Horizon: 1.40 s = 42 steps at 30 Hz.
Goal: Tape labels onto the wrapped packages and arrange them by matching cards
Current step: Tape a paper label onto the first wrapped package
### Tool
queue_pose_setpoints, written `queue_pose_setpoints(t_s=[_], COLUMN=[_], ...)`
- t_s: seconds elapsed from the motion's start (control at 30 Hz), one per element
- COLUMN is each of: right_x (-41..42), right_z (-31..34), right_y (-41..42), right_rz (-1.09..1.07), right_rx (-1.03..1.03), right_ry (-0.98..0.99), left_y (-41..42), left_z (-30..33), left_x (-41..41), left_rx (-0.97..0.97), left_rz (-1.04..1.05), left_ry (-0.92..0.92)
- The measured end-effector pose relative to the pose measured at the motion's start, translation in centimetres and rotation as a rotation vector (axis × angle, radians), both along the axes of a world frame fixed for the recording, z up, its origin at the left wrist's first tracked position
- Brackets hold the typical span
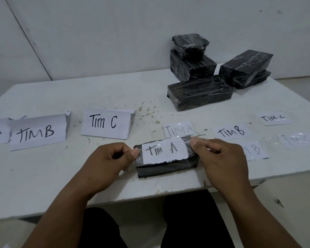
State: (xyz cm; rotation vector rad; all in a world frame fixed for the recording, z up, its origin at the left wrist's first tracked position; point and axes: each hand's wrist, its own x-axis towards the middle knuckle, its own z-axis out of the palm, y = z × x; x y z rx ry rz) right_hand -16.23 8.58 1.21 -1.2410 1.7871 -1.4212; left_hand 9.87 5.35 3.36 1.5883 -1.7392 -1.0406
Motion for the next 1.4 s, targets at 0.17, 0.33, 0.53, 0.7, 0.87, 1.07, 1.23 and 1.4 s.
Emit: queue_pose_setpoints(t_s=[0.17,0.33,0.53,0.7,0.87,1.07,1.23,1.4], right_x=[-0.2,-0.4,-1.0,-1.1,-0.6,0.4,1.7,2.3], right_z=[0.1,0.1,0.8,1.0,1.4,1.7,1.6,1.2], right_y=[0.0,-0.4,-0.5,-0.4,0.2,1.3,1.1,0.7], right_rz=[0.021,0.005,0.044,-0.006,-0.122,-0.180,-0.091,0.006], right_rx=[0.041,0.072,0.119,0.160,0.114,-0.081,-0.287,-0.090], right_ry=[-0.066,-0.139,-0.227,-0.239,-0.062,0.387,0.675,0.631], left_y=[-0.3,-0.7,-0.6,0.1,0.4,0.9,2.4,2.5], left_z=[0.9,1.2,1.1,0.9,1.1,1.9,2.9,2.8], left_x=[0.1,-0.1,-0.1,-0.6,-0.7,-1.4,-3.0,-3.6], left_rx=[0.072,0.108,0.067,0.033,0.060,-0.123,-0.243,-0.194], left_rz=[-0.005,0.043,0.084,0.205,0.255,0.364,0.368,0.362], left_ry=[0.010,-0.003,0.006,0.107,0.126,-0.126,-0.213,-0.249])
